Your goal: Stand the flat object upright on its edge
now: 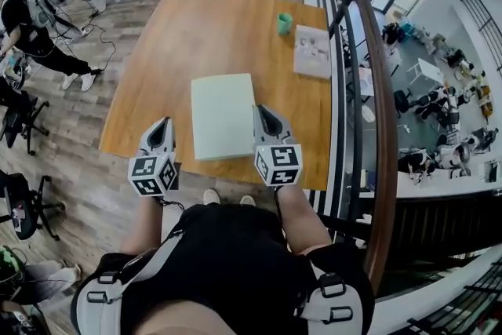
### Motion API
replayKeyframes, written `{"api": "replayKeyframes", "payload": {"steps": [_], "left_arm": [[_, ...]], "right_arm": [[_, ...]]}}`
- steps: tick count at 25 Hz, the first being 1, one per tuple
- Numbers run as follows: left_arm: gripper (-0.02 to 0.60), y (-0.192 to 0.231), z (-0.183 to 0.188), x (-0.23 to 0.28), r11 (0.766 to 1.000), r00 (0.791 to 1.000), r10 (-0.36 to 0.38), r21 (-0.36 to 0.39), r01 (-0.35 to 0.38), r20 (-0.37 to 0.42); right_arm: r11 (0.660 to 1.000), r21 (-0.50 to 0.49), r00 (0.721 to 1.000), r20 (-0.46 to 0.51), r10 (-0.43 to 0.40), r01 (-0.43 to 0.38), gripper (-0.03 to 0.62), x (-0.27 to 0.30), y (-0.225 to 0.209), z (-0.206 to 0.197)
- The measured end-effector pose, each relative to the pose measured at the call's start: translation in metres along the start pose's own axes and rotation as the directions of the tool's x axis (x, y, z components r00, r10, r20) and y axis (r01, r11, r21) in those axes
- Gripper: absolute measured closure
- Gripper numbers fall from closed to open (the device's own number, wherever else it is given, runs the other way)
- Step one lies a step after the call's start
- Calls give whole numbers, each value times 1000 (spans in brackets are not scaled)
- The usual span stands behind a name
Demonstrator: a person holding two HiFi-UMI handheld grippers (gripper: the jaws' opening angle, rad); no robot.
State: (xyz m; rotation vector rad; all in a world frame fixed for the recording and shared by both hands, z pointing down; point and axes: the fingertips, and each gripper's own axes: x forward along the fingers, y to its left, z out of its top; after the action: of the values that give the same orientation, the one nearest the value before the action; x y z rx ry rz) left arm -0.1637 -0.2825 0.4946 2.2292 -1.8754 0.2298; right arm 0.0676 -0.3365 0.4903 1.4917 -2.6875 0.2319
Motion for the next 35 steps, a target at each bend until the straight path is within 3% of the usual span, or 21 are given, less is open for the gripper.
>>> {"api": "replayKeyframes", "payload": {"steps": [3, 6, 9, 13, 24, 35], "left_arm": [[577, 4, -6, 16, 1000, 999, -12, -12, 12, -48], [570, 8, -17, 31, 999, 994, -32, -24, 29, -101], [447, 0, -35, 47, 992, 976, -120, -55, 112, -183], [431, 0, -56, 69, 980, 954, -175, -135, 146, -242], [387, 31, -142, 125, 927, 859, -248, -367, 76, -448], [387, 39, -205, 149, 896, 786, -277, -444, 3, -553]], "right_arm": [[999, 26, 998, -55, 26, -25, 582, 15, -6, -10], [996, 74, 989, -131, 66, -56, 522, 31, -10, -29], [990, 129, 977, -197, 78, -53, 476, 45, -20, -49], [976, 210, 946, -303, 117, -53, 429, 66, -34, -81], [949, 316, 832, -527, 174, 2, 410, 107, -59, -171], [932, 355, 731, -655, 190, 75, 410, 112, -66, -239]]}}
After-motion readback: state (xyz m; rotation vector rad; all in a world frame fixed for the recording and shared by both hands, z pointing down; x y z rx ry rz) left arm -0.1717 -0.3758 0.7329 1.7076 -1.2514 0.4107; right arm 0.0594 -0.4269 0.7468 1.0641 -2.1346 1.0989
